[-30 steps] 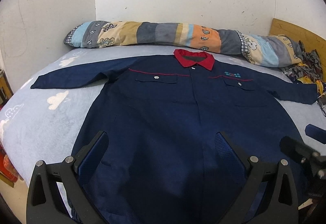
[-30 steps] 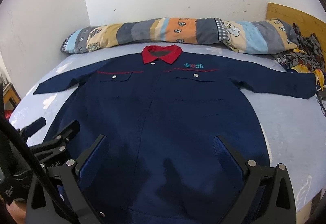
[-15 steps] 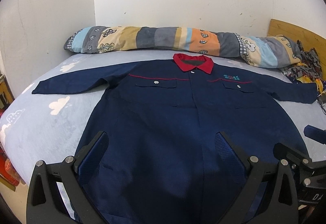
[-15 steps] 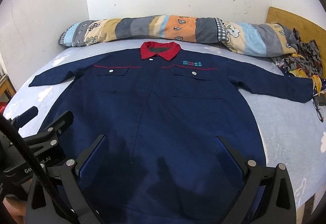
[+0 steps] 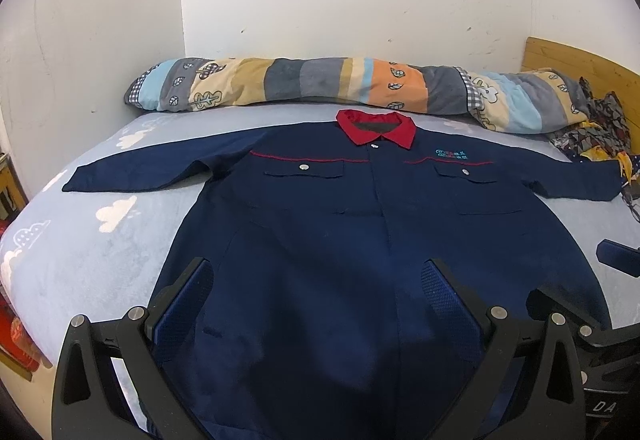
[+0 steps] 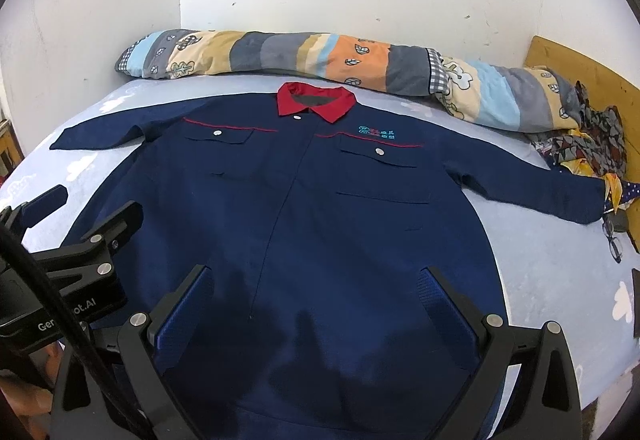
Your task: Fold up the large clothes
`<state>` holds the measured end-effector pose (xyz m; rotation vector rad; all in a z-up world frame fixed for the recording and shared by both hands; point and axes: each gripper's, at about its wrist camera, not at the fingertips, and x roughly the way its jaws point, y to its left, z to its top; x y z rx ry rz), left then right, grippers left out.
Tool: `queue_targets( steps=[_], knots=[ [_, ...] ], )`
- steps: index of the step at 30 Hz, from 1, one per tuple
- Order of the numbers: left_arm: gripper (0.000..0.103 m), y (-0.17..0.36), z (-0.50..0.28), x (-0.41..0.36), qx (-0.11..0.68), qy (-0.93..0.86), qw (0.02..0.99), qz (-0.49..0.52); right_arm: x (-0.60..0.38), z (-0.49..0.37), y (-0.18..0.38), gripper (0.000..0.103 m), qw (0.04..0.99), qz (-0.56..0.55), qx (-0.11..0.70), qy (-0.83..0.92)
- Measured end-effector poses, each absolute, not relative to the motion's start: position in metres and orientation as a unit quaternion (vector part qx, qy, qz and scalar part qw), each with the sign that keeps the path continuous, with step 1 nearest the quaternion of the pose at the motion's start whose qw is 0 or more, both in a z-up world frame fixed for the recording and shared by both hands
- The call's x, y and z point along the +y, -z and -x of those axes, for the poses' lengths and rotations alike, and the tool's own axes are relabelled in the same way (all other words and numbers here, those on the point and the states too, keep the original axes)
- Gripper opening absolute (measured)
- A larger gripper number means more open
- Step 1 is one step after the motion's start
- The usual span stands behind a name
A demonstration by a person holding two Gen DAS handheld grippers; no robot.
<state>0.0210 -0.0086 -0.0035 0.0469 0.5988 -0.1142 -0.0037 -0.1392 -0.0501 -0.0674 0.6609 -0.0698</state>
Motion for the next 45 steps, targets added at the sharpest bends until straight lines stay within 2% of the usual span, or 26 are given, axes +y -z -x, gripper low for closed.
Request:
queue_targets(
  steps=[21,25,29,36,41,45],
  knots=[
    [0.103,0.003,-0.019,-0.011,0.303,0.058,0.951,-0.036,-0.138,0.005,0.049,0.103,0.945,0.039,0.324,0.036],
    [0.103,0.001,-0.022,-0.011,0.302,0.056,0.951,-0.042,-0.161,0.003,0.041,0.103,0.944,-0.018,0.330,0.016],
    [0.103,-0.011,-0.036,-0.012,0.292,0.062,0.953,-0.043,-0.220,0.003,0.019,0.103,0.941,-0.114,0.319,0.021],
    [0.103,-0.018,-0.071,-0.027,0.286,0.060,0.954,-0.072,-0.389,0.023,-0.007,0.103,0.921,-0.273,0.267,0.073],
    [0.103,-0.007,-0.079,-0.042,0.309,0.085,0.944,-0.075,-0.528,0.025,0.011,0.103,0.902,-0.329,0.240,0.145],
    [0.103,0.000,-0.078,-0.058,0.316,0.111,0.939,-0.083,-0.628,0.022,0.038,0.096,0.868,-0.409,0.215,0.179]
  ],
)
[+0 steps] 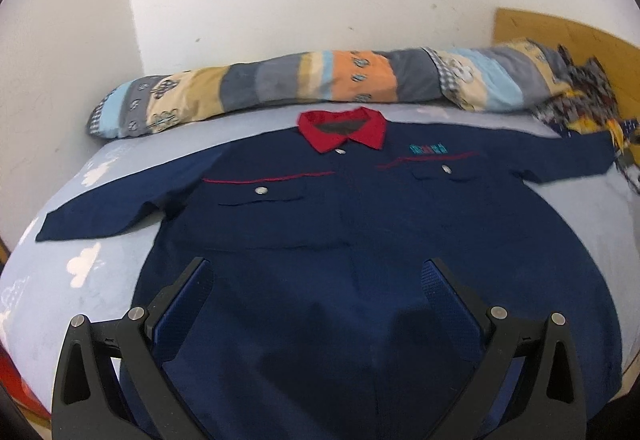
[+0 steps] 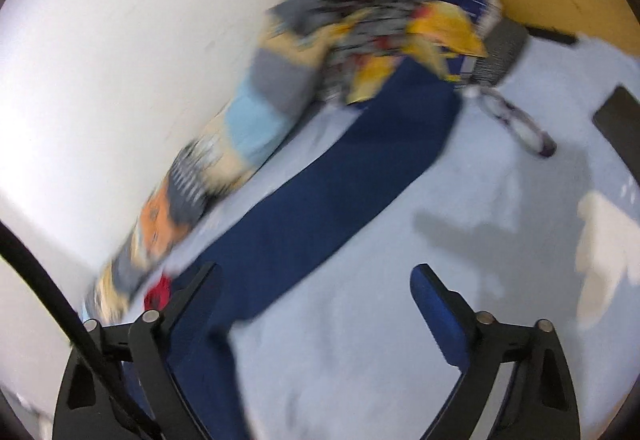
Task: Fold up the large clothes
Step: 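Grasp the navy jacket's sleeve cuff with the right gripper and lift, then fold the held sleeve across the jacket body with the right gripper, release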
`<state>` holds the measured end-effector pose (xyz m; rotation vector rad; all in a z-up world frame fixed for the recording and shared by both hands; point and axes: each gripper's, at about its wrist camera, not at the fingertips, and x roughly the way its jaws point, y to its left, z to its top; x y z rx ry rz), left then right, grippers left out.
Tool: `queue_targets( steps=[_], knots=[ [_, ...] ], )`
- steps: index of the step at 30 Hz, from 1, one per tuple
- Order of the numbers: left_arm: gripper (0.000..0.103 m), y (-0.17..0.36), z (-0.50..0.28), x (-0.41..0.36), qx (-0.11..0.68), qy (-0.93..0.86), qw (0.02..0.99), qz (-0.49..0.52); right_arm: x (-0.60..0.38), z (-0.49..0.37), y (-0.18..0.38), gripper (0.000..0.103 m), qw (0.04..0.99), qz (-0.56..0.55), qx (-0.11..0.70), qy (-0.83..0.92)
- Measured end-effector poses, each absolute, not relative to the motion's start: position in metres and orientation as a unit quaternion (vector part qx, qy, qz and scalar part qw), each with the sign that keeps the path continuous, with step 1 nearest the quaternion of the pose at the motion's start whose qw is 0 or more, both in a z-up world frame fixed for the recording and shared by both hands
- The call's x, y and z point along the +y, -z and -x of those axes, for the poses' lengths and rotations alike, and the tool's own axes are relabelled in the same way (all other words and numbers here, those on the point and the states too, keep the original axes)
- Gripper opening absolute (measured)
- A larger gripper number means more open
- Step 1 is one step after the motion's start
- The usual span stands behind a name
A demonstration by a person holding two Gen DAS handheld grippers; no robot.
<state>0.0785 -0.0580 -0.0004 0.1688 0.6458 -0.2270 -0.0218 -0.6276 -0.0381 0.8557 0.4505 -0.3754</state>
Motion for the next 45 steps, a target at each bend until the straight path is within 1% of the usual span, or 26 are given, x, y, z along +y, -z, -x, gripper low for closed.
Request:
queue_targets(
  steps=[1,3,4,8,15,17,18,19,20,21,23,26,28,32,35,40,45],
  knots=[
    [0.103,0.003,-0.080,-0.064,0.321,0.117,0.935,-0.089,-0.650,0.018,0.045,0.094,0.860,-0.420,0.214,0.193],
    [0.103,0.007,-0.081,-0.074,0.327,0.132,0.931,-0.094,-0.682,0.009,0.056,0.085,0.851,-0.435,0.207,0.207],
    [0.103,0.009,-0.080,-0.078,0.325,0.138,0.931,-0.094,-0.694,0.004,0.062,0.082,0.845,-0.446,0.205,0.213],
    [0.103,0.016,-0.081,-0.092,0.334,0.151,0.924,-0.108,-0.732,-0.023,0.084,0.079,0.827,-0.480,0.200,0.214],
    [0.103,0.026,-0.085,-0.098,0.357,0.158,0.913,-0.117,-0.776,-0.071,0.109,0.076,0.818,-0.464,0.231,0.248],
    [0.103,0.028,-0.088,-0.098,0.361,0.160,0.911,-0.119,-0.786,-0.082,0.112,0.075,0.823,-0.456,0.228,0.249],
    [0.103,0.029,-0.088,-0.098,0.362,0.159,0.911,-0.119,-0.788,-0.086,0.112,0.067,0.828,-0.451,0.226,0.246],
    [0.103,0.029,-0.088,-0.099,0.362,0.161,0.910,-0.119,-0.790,-0.091,0.111,0.055,0.831,-0.445,0.230,0.243],
    [0.103,0.028,-0.089,-0.099,0.362,0.161,0.910,-0.119,-0.793,-0.095,0.112,0.024,0.832,-0.442,0.236,0.238],
    [0.103,0.028,-0.089,-0.099,0.361,0.162,0.911,-0.119,-0.792,-0.098,0.110,0.017,0.835,-0.441,0.238,0.226],
    [0.103,0.025,-0.088,-0.098,0.359,0.161,0.912,-0.119,-0.782,-0.093,0.100,0.014,0.845,-0.429,0.220,0.233],
    [0.103,0.020,-0.086,-0.094,0.355,0.161,0.914,-0.111,-0.764,-0.082,0.077,0.013,0.860,-0.415,0.185,0.231],
    [0.103,0.015,-0.082,-0.091,0.349,0.162,0.917,-0.107,-0.751,-0.077,0.050,0.013,0.873,-0.399,0.164,0.228],
    [0.103,0.001,-0.076,-0.081,0.330,0.154,0.926,-0.101,-0.727,-0.075,-0.017,0.013,0.894,-0.366,0.132,0.222],
    [0.103,-0.009,-0.073,-0.069,0.325,0.150,0.930,-0.086,-0.702,-0.080,-0.082,0.013,0.911,-0.335,0.104,0.216],
    [0.103,-0.024,-0.066,-0.048,0.311,0.142,0.937,-0.068,-0.630,-0.095,-0.184,0.013,0.941,-0.274,0.079,0.182],
    [0.103,-0.036,-0.060,-0.025,0.300,0.129,0.944,-0.049,-0.533,-0.124,-0.229,0.013,0.962,-0.226,0.090,0.122]
  ],
)
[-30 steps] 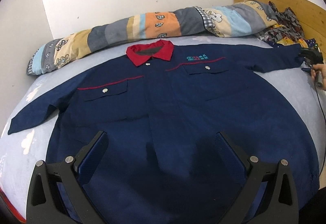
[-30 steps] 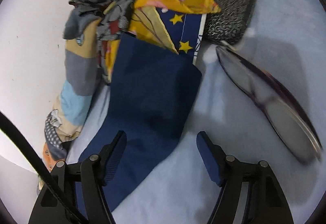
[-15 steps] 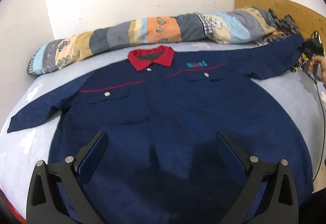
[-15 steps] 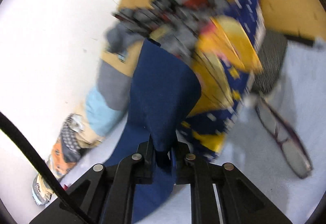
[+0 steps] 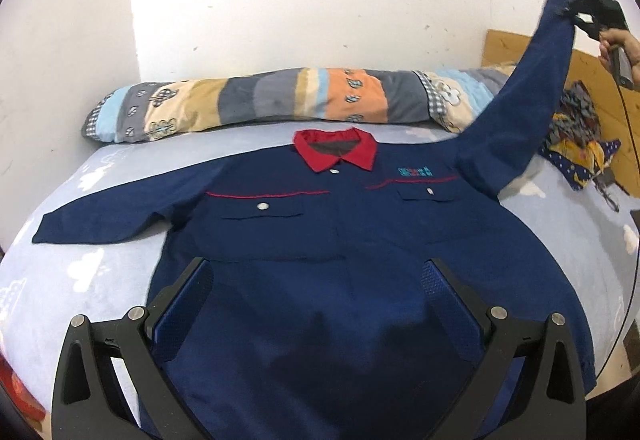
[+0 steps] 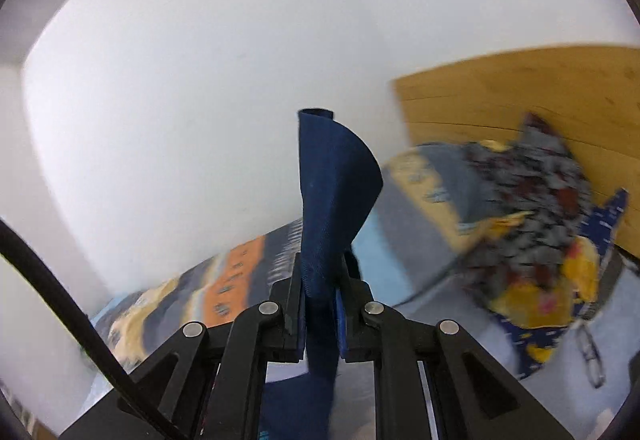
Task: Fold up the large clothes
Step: 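Fold the held sleeve across the jacket body with the right gripper, release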
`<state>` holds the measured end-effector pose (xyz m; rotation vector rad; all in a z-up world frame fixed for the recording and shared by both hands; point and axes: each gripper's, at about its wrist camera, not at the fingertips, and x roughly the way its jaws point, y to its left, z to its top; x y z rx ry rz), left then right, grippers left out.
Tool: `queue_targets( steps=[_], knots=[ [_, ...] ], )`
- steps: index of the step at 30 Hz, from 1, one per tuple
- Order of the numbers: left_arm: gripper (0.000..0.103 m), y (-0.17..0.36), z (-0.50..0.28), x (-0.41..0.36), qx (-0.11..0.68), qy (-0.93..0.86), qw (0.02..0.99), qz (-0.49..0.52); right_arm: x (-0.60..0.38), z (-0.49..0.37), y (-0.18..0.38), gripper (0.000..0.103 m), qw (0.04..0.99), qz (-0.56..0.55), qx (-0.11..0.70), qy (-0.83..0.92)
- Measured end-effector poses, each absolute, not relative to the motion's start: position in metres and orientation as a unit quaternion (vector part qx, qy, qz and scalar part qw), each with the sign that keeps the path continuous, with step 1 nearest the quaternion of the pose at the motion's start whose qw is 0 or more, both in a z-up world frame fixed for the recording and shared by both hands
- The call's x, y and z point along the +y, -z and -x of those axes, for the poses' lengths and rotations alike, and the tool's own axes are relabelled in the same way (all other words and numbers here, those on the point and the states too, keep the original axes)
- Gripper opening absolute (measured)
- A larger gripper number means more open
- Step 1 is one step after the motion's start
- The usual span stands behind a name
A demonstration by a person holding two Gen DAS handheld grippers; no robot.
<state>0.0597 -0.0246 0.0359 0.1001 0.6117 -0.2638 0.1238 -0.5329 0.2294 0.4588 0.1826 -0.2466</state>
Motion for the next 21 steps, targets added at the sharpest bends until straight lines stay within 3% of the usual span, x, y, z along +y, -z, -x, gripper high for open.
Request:
queue_targets(
  steps=[5,11,16,21],
  knots=[
    [0.103,-0.047,-0.056,0.005,0.293,0.110,0.949,-0.026,-0.404,-0.161,-0.228,0.013,0.975,-0.184,0.125,0.031],
    [0.103,-0.052,-0.052,0.035,0.292,0.093,0.952,-0.004,-0.233,-0.215,-0.176,0.012,0.965,-0.156,0.189,-0.095],
    [0.103,-0.054,-0.047,0.050,0.291,0.085,0.953,0.007,-0.084,-0.256,-0.082,0.012,0.936,-0.113,0.279,-0.183],
    [0.103,-0.053,-0.047,0.056,0.296,0.088,0.951,0.011,0.003,-0.279,0.034,0.012,0.908,-0.053,0.371,-0.186]
  ],
)
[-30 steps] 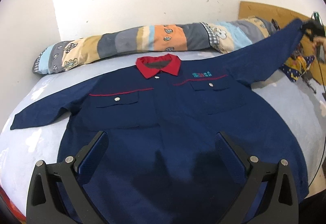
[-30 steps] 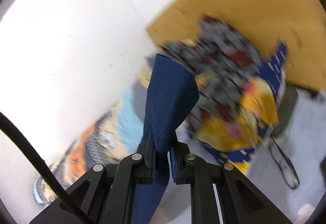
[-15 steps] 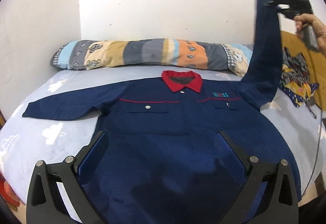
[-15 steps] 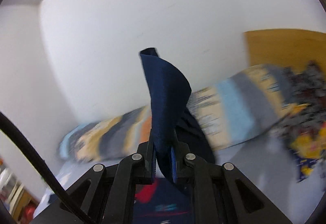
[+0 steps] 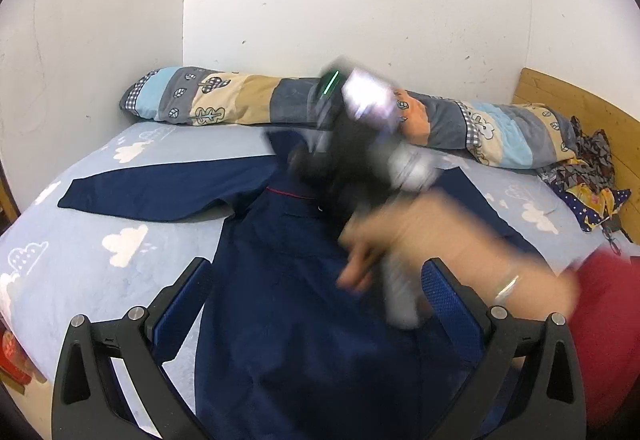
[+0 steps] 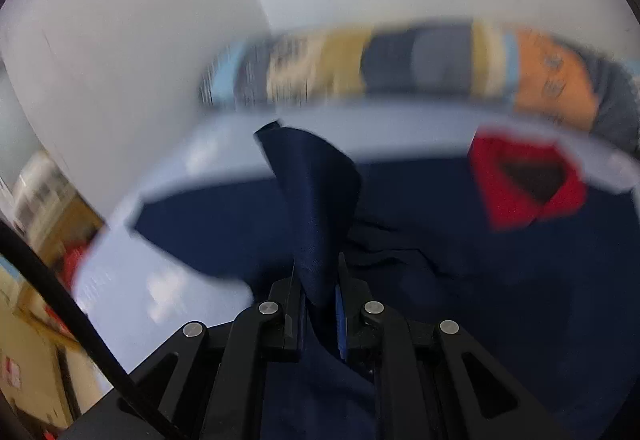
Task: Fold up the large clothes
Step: 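Fold the held sleeve across the jacket body with the right gripper, release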
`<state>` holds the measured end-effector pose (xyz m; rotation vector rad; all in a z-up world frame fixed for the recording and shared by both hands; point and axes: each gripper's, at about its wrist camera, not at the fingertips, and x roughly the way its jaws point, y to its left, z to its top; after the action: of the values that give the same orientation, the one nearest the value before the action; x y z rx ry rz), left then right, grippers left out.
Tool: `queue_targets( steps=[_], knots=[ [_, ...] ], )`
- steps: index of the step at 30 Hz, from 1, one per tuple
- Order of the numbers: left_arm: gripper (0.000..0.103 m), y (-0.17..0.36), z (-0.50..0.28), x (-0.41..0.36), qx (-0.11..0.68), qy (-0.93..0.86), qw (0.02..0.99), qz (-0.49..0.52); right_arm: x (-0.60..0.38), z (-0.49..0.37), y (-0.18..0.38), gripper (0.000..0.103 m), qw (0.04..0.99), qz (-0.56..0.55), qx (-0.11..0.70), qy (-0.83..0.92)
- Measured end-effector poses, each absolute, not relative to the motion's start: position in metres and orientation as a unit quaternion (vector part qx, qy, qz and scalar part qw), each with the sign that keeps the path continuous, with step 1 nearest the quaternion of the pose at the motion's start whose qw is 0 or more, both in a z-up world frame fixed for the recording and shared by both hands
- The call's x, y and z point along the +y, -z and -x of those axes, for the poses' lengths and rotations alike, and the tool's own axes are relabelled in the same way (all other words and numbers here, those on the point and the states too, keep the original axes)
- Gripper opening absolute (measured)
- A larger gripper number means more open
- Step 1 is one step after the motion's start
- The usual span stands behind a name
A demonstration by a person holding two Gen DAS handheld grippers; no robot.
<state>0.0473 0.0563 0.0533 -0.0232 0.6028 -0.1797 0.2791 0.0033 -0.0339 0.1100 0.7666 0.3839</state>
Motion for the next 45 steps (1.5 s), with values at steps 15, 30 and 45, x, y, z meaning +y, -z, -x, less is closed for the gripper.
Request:
queue_targets(
  steps=[15,30,45],
  knots=[
    [0.103,-0.046,-0.057,0.048,0.314,0.094,0.945,0.007,-0.061,-0.267,0.075,0.085,0.912,-0.048,0.365,-0.180],
    [0.103,-0.039,-0.062,0.035,0.326,0.077,0.942,-0.016,-0.118,-0.250,0.128,0.084,0.864,0.023,0.496,-0.085],
    [0.103,-0.031,-0.048,0.025,0.311,0.064,0.947,-0.043,-0.157,-0.069,0.071,0.091,0.919,0.052,0.390,0.003]
  ],
)
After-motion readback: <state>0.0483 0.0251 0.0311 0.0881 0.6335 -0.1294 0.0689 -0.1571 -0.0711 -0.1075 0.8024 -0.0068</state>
